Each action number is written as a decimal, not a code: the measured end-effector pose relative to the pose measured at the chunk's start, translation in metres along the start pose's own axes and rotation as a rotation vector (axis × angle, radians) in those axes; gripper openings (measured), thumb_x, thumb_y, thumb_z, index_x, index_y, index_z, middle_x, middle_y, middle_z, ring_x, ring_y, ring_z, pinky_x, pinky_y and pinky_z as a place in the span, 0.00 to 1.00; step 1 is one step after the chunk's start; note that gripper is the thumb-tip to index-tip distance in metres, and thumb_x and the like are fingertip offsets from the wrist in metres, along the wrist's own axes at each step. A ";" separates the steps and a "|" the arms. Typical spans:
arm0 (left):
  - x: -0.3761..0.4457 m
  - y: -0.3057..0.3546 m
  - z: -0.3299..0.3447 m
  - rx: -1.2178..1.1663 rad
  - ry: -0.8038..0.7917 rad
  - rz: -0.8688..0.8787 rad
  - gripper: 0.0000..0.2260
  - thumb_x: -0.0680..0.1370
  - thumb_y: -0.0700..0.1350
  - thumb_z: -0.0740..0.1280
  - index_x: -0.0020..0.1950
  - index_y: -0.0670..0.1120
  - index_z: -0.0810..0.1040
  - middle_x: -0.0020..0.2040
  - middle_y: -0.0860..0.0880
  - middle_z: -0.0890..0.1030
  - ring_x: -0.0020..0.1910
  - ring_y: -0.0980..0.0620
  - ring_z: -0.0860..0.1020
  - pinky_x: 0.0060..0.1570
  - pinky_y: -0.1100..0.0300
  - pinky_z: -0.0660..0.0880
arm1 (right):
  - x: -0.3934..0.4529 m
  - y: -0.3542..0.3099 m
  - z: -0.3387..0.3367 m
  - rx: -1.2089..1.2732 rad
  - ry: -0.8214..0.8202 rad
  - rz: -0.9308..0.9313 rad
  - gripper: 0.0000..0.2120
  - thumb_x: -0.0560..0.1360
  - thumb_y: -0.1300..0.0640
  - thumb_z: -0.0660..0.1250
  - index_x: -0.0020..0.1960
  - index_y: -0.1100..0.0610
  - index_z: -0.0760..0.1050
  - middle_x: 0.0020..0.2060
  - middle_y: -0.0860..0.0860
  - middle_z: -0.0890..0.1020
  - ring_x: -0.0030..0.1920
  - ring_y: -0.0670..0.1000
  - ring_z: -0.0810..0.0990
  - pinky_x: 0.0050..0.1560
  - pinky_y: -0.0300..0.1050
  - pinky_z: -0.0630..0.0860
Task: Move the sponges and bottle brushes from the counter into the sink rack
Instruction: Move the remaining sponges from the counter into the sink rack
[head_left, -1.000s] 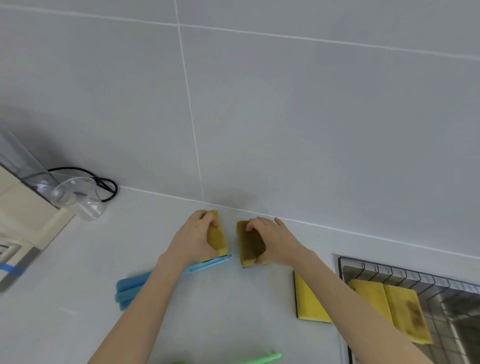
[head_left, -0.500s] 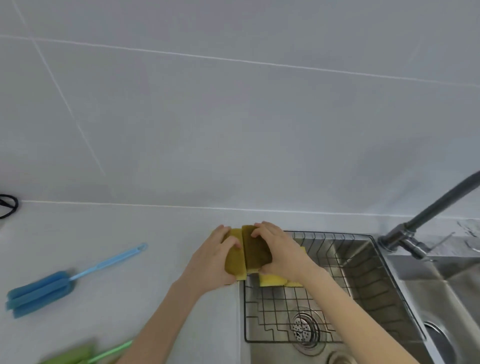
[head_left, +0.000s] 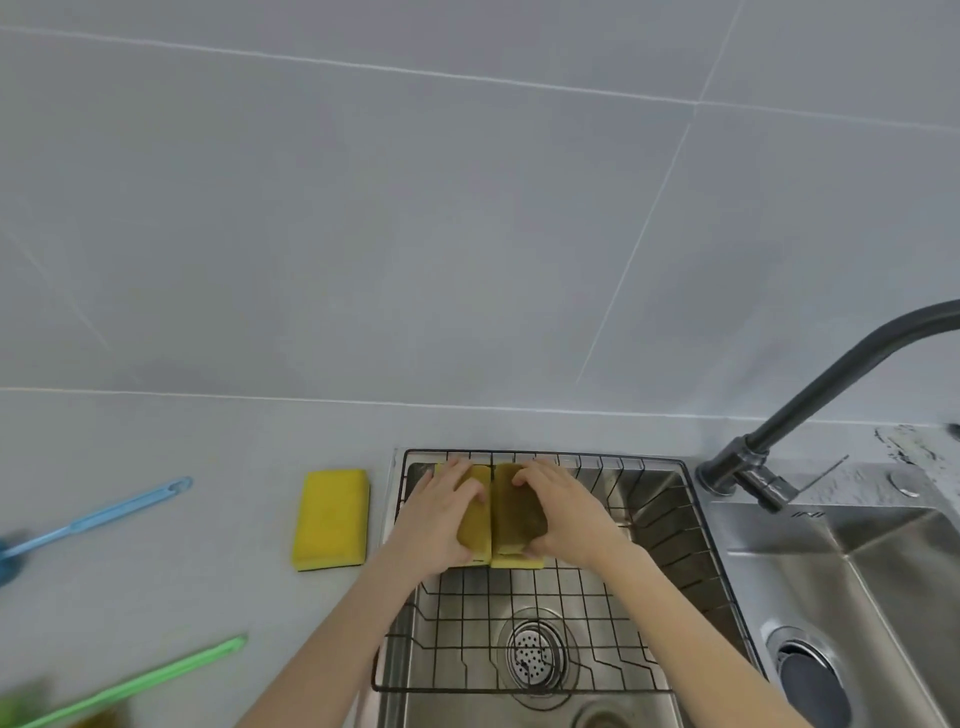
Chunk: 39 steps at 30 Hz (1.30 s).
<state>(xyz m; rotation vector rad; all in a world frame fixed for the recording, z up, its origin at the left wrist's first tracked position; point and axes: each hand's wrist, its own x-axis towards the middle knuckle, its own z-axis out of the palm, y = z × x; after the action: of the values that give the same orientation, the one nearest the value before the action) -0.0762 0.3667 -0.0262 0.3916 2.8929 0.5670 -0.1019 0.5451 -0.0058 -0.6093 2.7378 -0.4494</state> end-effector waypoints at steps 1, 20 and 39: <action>0.003 0.000 0.004 -0.010 -0.008 -0.008 0.25 0.68 0.46 0.73 0.61 0.48 0.67 0.76 0.47 0.54 0.76 0.47 0.49 0.74 0.51 0.50 | 0.003 0.002 0.003 0.002 -0.013 -0.002 0.37 0.63 0.56 0.77 0.66 0.54 0.63 0.72 0.50 0.63 0.74 0.51 0.55 0.73 0.46 0.54; 0.020 -0.009 0.023 -0.080 -0.121 -0.087 0.26 0.68 0.45 0.74 0.62 0.48 0.68 0.77 0.44 0.49 0.76 0.47 0.47 0.74 0.51 0.54 | 0.026 0.016 0.030 -0.081 -0.078 -0.025 0.37 0.63 0.54 0.76 0.67 0.53 0.62 0.73 0.52 0.61 0.75 0.52 0.53 0.74 0.51 0.50; -0.074 -0.001 0.017 -0.001 -0.272 -0.283 0.17 0.79 0.46 0.55 0.67 0.44 0.65 0.66 0.42 0.72 0.66 0.44 0.68 0.64 0.55 0.66 | 0.049 -0.149 0.057 0.115 -0.104 -0.261 0.32 0.69 0.53 0.70 0.69 0.55 0.60 0.74 0.55 0.57 0.74 0.57 0.49 0.74 0.57 0.48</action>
<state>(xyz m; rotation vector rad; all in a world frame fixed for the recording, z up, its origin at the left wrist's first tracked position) -0.0023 0.3511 -0.0341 0.0500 2.6211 0.4301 -0.0712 0.3811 -0.0140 -0.9356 2.5239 -0.6123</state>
